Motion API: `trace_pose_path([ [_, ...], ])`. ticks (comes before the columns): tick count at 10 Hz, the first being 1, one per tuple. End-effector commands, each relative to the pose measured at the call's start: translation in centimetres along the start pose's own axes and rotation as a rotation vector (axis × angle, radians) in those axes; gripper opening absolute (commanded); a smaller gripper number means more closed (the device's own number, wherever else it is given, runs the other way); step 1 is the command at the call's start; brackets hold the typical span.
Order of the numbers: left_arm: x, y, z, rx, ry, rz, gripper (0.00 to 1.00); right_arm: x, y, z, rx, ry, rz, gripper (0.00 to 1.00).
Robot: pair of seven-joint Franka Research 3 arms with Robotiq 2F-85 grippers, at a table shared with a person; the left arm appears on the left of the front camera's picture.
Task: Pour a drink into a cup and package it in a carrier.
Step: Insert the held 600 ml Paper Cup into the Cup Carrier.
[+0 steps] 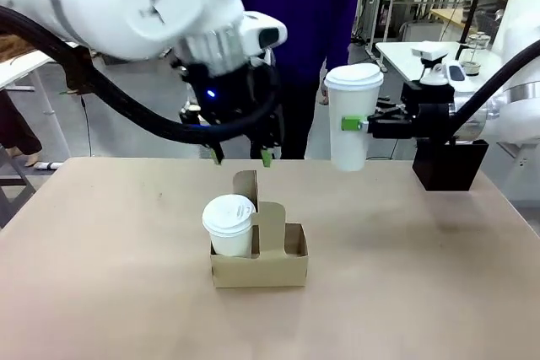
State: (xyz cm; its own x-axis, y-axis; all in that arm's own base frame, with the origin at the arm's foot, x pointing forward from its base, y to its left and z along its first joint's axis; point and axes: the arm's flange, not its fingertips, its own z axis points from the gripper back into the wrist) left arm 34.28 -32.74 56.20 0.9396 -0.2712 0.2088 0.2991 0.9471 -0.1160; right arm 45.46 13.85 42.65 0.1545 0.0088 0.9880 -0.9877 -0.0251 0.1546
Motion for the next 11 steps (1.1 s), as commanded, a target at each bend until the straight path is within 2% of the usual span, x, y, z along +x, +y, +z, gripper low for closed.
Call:
trace_pose_path([
  [1,-1.0,5.7,1.5,-0.105,0.073,-0.255,1.00,-0.3,-1.3,-1.1,0.114,0.019,0.018,0.80],
  [2,-0.6,8.3,1.9,-0.158,0.065,-0.397,1.00,-1.7,-1.7,-1.9,0.181,0.020,0.036,0.80],
  [3,-1.0,9.4,1.8,-0.176,0.025,-0.460,1.00,-2.8,-1.7,-2.6,0.225,0.021,0.032,0.80],
  [4,-1.5,9.4,1.1,-0.137,-0.046,-0.486,1.00,-3.8,-2.0,-3.0,0.241,-0.005,-0.011,0.80],
  [5,-2.0,8.4,0.4,0.016,-0.177,-0.466,1.00,-2.7,-0.8,-2.5,0.170,0.031,-0.001,0.80],
  [6,-0.1,9.3,2.2,-0.131,0.007,-0.435,1.00,-2.7,-0.8,-2.5,0.170,0.031,-0.001,0.80],
  [8,-0.1,9.3,2.2,-0.131,0.007,-0.435,1.00,-2.7,-0.8,-2.5,0.170,0.031,-0.001,0.80],
  [9,-0.6,9.4,1.7,-0.088,-0.036,-0.471,1.00,-3.8,-1.2,-2.7,0.187,0.024,-0.005,0.80],
  [11,-0.6,13.0,0.5,-0.211,-0.063,-0.527,1.00,-5.4,-1.0,-5.6,0.282,-0.035,0.056,0.80],
])
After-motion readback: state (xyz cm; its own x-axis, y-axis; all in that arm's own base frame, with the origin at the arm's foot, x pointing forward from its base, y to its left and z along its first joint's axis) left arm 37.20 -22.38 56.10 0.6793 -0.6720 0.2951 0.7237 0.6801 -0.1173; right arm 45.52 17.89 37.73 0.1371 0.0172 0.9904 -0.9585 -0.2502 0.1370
